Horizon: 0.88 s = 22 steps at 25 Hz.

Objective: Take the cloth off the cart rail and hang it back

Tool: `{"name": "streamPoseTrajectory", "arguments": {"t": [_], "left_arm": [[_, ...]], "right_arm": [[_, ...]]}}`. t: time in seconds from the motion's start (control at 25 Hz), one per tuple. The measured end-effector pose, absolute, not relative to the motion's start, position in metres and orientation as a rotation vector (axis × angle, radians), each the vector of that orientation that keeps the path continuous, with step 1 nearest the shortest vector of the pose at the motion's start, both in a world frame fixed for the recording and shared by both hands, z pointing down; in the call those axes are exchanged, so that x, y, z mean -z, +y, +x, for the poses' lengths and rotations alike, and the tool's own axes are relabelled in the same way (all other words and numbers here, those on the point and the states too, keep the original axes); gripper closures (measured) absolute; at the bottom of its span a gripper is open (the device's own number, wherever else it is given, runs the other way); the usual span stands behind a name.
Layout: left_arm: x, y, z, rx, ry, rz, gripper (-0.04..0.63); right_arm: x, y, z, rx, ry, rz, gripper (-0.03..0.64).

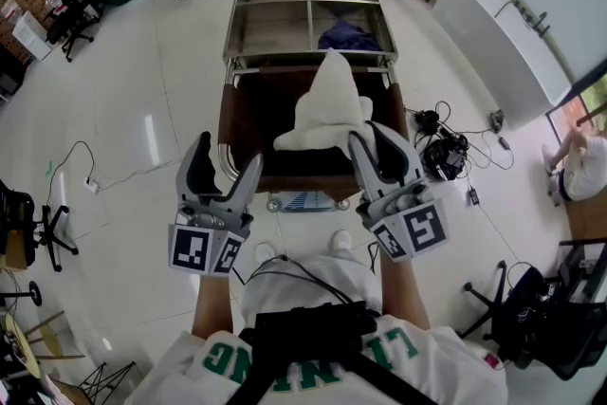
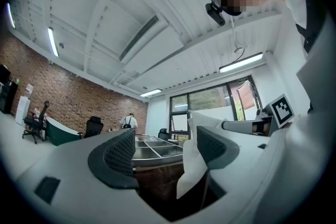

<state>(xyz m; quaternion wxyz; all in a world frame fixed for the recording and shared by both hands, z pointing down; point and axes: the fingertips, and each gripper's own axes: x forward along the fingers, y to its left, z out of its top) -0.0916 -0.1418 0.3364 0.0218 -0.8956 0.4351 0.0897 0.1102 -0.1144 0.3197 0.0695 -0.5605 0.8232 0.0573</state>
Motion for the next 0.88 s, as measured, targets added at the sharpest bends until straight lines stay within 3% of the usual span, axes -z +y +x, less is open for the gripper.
{"name": "streamPoseTrajectory", "arguments": {"t": [0.88], "left_arm": [[-0.338, -0.144, -0.114, -0.318, 1.429, -2.755, 0.239]], "right_arm": [[-0.329, -0.139, 0.082, -0.163, 2.570, -1.591, 0.500]]}}
